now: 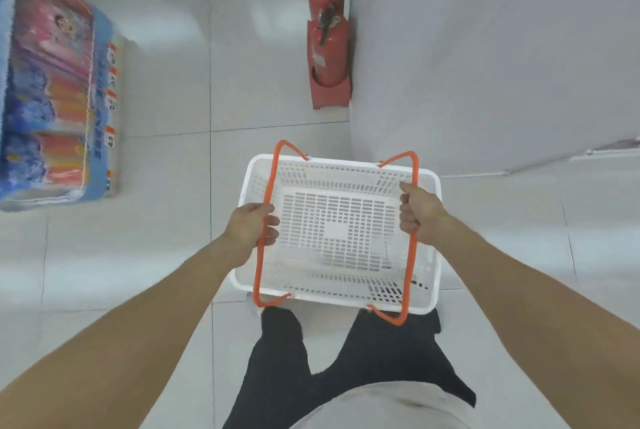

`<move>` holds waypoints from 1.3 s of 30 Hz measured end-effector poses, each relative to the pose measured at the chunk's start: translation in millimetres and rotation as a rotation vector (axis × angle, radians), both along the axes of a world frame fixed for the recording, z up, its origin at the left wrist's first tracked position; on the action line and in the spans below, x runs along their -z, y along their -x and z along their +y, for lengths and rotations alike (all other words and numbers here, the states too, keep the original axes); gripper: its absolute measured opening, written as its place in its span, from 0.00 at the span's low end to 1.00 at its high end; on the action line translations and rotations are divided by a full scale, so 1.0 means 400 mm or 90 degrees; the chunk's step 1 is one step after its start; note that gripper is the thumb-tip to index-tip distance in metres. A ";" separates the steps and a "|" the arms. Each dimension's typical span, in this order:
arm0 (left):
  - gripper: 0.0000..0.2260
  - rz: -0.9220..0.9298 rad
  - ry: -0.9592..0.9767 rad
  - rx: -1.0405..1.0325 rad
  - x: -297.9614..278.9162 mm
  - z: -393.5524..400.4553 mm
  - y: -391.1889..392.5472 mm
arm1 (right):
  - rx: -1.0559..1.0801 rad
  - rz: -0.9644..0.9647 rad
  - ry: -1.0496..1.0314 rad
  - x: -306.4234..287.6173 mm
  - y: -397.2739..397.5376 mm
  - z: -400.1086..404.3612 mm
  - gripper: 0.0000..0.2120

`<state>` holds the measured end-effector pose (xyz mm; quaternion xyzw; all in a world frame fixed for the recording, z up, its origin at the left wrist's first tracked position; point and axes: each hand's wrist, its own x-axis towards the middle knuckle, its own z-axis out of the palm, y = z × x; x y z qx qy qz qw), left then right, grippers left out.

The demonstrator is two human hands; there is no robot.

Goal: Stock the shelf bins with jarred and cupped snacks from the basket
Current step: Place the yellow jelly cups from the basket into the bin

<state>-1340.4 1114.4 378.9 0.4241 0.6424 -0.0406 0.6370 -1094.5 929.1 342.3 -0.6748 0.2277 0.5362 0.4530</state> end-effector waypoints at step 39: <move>0.18 0.134 -0.068 1.117 0.891 0.921 -0.923 | 0.673 -0.009 0.347 0.703 0.188 0.630 0.16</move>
